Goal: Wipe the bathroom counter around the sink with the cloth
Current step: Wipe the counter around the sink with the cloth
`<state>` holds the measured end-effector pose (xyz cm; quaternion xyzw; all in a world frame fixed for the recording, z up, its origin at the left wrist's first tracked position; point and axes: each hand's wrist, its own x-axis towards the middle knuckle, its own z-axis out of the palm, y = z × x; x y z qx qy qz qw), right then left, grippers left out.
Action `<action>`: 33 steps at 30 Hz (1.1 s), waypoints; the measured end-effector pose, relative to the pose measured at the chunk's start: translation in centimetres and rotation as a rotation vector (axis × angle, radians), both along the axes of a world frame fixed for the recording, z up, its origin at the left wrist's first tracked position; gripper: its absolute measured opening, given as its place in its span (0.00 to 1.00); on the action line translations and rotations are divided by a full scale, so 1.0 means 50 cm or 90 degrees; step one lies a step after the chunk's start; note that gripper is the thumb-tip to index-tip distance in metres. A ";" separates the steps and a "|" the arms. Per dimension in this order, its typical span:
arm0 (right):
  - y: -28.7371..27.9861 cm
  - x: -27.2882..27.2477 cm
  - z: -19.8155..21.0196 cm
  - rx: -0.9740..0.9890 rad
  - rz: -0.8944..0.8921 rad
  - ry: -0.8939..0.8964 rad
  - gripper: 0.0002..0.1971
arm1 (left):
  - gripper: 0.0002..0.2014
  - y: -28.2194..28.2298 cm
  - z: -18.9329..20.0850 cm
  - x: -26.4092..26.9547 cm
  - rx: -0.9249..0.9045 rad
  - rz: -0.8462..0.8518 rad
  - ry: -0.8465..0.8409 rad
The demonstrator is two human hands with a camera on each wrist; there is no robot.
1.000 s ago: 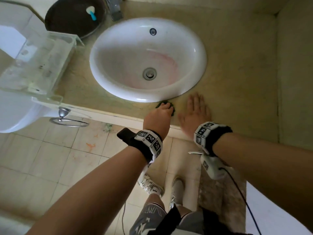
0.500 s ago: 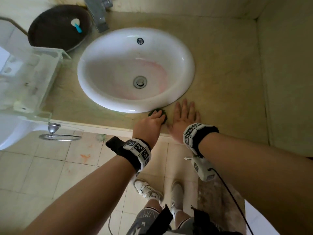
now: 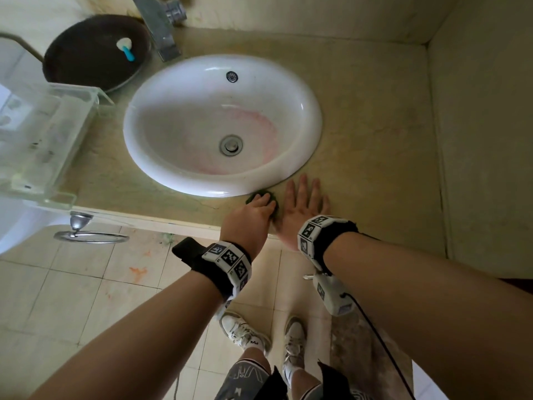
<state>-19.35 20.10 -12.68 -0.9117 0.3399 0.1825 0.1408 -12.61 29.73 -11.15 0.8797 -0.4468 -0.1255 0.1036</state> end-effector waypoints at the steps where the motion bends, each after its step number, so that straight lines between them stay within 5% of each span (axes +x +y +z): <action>1: 0.002 0.000 0.001 0.002 -0.006 -0.007 0.38 | 0.18 -0.008 -0.001 -0.006 0.016 -0.001 0.003; 8: 0.002 0.001 -0.003 -0.003 -0.007 -0.005 0.38 | 0.19 -0.003 -0.015 -0.001 0.022 0.003 -0.002; 23: -0.015 0.009 0.011 0.032 0.005 0.073 0.40 | 0.19 0.148 -0.008 0.095 0.015 0.213 0.004; 27: 0.015 -0.003 0.010 -0.045 -0.017 -0.011 0.40 | 0.18 0.153 -0.013 0.086 -0.015 0.204 -0.005; 33: 0.151 0.081 0.012 0.009 -0.121 -0.072 0.49 | 0.19 0.168 0.019 0.094 -0.117 0.169 0.061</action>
